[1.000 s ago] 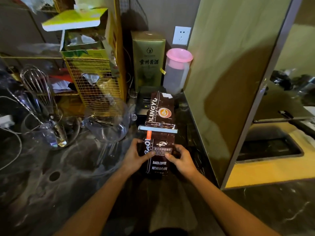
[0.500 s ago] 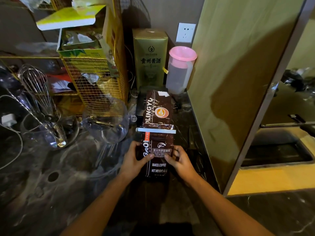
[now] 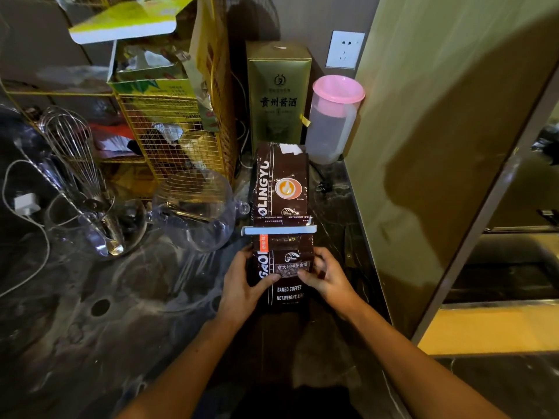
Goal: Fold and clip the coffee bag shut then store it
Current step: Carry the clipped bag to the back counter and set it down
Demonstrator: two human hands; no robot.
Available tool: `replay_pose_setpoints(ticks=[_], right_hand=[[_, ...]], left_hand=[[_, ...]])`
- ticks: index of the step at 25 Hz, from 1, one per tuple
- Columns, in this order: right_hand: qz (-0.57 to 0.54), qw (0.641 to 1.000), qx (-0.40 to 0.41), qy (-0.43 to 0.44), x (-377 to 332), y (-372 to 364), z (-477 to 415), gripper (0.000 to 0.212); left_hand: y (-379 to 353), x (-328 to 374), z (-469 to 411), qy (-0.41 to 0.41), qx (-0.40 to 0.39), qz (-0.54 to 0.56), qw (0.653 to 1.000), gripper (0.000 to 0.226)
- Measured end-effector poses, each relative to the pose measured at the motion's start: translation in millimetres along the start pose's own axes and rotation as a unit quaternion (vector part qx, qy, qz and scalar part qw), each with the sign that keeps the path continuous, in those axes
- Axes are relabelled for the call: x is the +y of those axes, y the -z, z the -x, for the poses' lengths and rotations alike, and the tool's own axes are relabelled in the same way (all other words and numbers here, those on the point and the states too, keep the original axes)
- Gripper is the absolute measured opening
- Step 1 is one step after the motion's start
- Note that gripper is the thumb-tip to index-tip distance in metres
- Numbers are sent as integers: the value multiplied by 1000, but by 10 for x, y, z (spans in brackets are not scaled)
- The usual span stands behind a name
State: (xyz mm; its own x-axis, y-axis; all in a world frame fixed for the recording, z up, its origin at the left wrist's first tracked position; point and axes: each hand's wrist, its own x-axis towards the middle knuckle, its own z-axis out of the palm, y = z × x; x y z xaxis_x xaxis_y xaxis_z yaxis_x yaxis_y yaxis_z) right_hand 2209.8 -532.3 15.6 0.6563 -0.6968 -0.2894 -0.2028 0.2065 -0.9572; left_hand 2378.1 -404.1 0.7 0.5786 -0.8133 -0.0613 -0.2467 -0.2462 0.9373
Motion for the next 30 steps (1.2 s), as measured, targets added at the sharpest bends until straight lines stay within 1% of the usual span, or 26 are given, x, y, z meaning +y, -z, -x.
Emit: replay_pose_setpoints(ticks=[2,6,9,14,17,21,26,30], right_hand=[[8,1000,1,11,1,-9,-28,52],[-3,1000,14,15,5,-45,-70,59],[-21,1000,8,8,16,-63,-33,65],[-14,1000,16,7,38,-89,-4,61],[6,1000,30,5,44,-108,2,65],[41,998,45,7,46,-145,30,62],[66,994,83,21,-15,-174,79,71],[95,991,87,39,-93,-176,196,69]], left_hand=[[9,17,-32,-7,1,-4,1000,75],[-14,65,-101,-5,-8,-11,1000,68],[-35,64,-86,-3,-7,-18,1000,70],[-71,64,-54,-10,5,-18,1000,76],[-56,83,-27,-4,6,-16,1000,73],[-37,109,15,-7,-1,-12,1000,73],[-13,121,38,-23,9,-6,1000,73],[24,167,111,-20,8,0,1000,63]])
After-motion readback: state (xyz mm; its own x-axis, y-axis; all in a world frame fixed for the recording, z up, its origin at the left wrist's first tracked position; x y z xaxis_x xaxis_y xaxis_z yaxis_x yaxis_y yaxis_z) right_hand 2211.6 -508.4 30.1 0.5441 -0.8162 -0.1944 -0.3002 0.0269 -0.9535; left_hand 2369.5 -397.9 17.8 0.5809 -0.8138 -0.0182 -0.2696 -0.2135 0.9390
